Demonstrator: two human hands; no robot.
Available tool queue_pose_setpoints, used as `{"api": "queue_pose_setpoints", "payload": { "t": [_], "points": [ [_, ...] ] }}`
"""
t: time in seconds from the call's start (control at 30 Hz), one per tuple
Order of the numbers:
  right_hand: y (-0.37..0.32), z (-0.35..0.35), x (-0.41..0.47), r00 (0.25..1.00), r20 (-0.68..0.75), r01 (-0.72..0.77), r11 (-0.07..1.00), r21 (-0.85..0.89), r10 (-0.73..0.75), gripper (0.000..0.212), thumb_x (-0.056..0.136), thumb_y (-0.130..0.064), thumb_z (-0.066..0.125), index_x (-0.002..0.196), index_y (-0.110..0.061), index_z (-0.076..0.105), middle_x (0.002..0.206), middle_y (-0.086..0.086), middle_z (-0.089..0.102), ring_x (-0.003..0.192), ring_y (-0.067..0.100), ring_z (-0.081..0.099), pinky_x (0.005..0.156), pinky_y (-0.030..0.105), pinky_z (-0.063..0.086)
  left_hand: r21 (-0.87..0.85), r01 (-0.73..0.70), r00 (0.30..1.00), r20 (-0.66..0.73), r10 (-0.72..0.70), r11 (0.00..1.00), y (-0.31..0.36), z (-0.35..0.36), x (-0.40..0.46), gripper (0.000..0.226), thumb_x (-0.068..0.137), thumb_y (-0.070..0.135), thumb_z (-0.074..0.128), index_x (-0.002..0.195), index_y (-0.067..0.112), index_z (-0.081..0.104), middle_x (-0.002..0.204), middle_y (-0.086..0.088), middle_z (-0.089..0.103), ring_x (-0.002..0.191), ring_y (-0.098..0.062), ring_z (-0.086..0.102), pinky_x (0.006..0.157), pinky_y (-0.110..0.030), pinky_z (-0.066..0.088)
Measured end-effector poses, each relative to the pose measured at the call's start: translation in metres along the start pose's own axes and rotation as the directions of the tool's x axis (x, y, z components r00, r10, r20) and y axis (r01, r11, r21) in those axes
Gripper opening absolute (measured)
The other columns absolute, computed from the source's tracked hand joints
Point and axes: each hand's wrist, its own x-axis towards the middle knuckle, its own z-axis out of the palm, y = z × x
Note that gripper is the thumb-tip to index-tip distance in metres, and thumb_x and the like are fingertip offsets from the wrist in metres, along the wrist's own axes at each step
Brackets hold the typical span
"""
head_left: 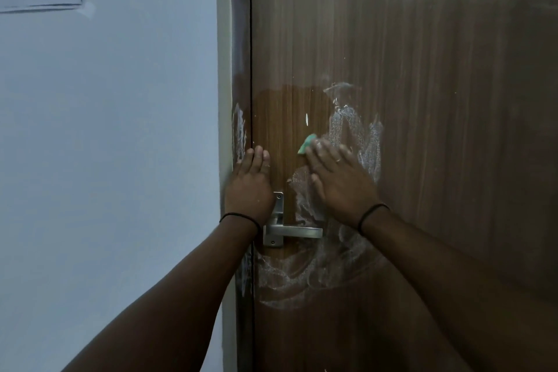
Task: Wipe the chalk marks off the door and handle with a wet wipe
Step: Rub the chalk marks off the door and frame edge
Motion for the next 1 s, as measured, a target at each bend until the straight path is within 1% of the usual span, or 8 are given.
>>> {"api": "queue_pose_setpoints", "payload": {
  "t": [0.1, 0.2, 0.27, 0.4, 0.57, 0.7, 0.87, 1.0],
  "points": [
    [-0.014, -0.005, 0.016, 0.993, -0.041, -0.112, 0.991, 0.072, 0.115, 0.060, 0.102, -0.039, 0.015, 0.155, -0.011, 0.010, 0.163, 0.008, 0.007, 0.151, 0.021, 0.003, 0.123, 0.042, 0.006, 0.002, 0.010, 1.000, 0.011, -0.010, 1.000, 0.002, 0.001, -0.001, 0.062, 0.098, 0.020, 0.031, 0.154, 0.010, 0.007, 0.163, -0.008, 0.005, 0.150, -0.023, 0.001, 0.122, -0.038, 0.009],
    [-0.032, 0.007, -0.002, 0.994, 0.049, 0.090, 0.994, 0.063, -0.093, 0.060, 0.102, -0.040, 0.017, 0.156, -0.015, 0.009, 0.164, 0.005, 0.007, 0.151, 0.019, 0.001, 0.123, 0.040, 0.003, -0.002, 0.018, 1.000, 0.003, -0.018, 1.000, 0.003, 0.001, -0.003, 0.063, 0.098, 0.022, 0.033, 0.154, 0.010, 0.007, 0.163, -0.008, 0.005, 0.150, -0.023, 0.002, 0.122, -0.037, 0.007],
    [-0.014, 0.007, -0.020, 0.988, 0.094, 0.117, 0.993, 0.033, -0.120, 0.059, 0.102, -0.040, 0.012, 0.156, -0.017, 0.006, 0.164, 0.004, 0.006, 0.151, 0.018, 0.000, 0.123, 0.040, 0.004, 0.003, 0.007, 1.000, 0.012, -0.007, 1.000, 0.002, 0.000, -0.003, 0.063, 0.099, 0.023, 0.033, 0.154, 0.011, 0.006, 0.163, -0.007, 0.004, 0.150, -0.022, 0.001, 0.122, -0.036, 0.006],
    [0.001, -0.007, 0.002, 0.988, 0.003, -0.157, 0.984, 0.090, 0.157, 0.061, 0.101, -0.041, 0.011, 0.155, -0.013, 0.006, 0.164, 0.008, 0.005, 0.151, 0.020, 0.000, 0.123, 0.041, 0.004, -0.002, -0.004, 1.000, 0.024, 0.004, 1.000, 0.002, 0.000, -0.005, 0.063, 0.099, 0.021, 0.035, 0.154, 0.010, 0.006, 0.163, -0.008, 0.004, 0.150, -0.024, 0.001, 0.122, -0.036, 0.005],
    [-0.028, 0.004, -0.022, 0.987, 0.110, 0.112, 0.991, 0.076, -0.120, 0.062, 0.100, -0.042, 0.015, 0.155, -0.015, 0.012, 0.163, 0.005, 0.010, 0.151, 0.019, 0.004, 0.122, 0.039, 0.003, -0.028, 0.013, 0.999, 0.036, -0.012, 1.000, 0.004, 0.000, -0.009, 0.066, 0.098, 0.025, 0.038, 0.154, 0.010, 0.007, 0.163, -0.008, 0.004, 0.150, -0.023, 0.002, 0.122, -0.036, 0.008],
    [-0.011, 0.002, -0.027, 0.993, 0.077, -0.091, 0.993, 0.078, 0.085, 0.061, 0.100, -0.039, 0.016, 0.155, -0.012, 0.011, 0.163, 0.007, 0.010, 0.151, 0.020, 0.004, 0.123, 0.042, 0.006, -0.016, -0.004, 0.998, 0.066, 0.005, 1.000, 0.003, 0.002, -0.018, 0.063, 0.099, 0.022, 0.035, 0.154, 0.011, 0.007, 0.163, -0.007, 0.005, 0.150, -0.022, 0.002, 0.122, -0.037, 0.010],
    [-0.043, 0.008, -0.035, 0.970, 0.174, 0.149, 0.982, 0.115, -0.168, 0.065, 0.094, -0.039, 0.022, 0.155, -0.015, 0.017, 0.163, 0.004, 0.014, 0.151, 0.017, 0.008, 0.123, 0.040, 0.006, -0.032, 0.017, 0.998, 0.064, -0.015, 0.999, 0.005, 0.005, -0.023, 0.062, 0.099, 0.023, 0.035, 0.154, 0.011, 0.010, 0.163, -0.007, 0.008, 0.150, -0.022, 0.005, 0.121, -0.038, 0.013],
    [-0.020, 0.004, -0.036, 0.991, 0.128, 0.028, 0.998, 0.060, -0.035, 0.063, 0.098, -0.040, 0.011, 0.155, -0.014, 0.013, 0.163, 0.005, 0.011, 0.151, 0.017, 0.005, 0.123, 0.040, 0.005, -0.014, -0.003, 0.997, 0.083, 0.004, 1.000, 0.003, 0.005, -0.025, 0.062, 0.098, 0.020, 0.036, 0.154, 0.012, 0.009, 0.163, -0.006, 0.007, 0.150, -0.022, 0.005, 0.121, -0.039, 0.014]
  ]
}}
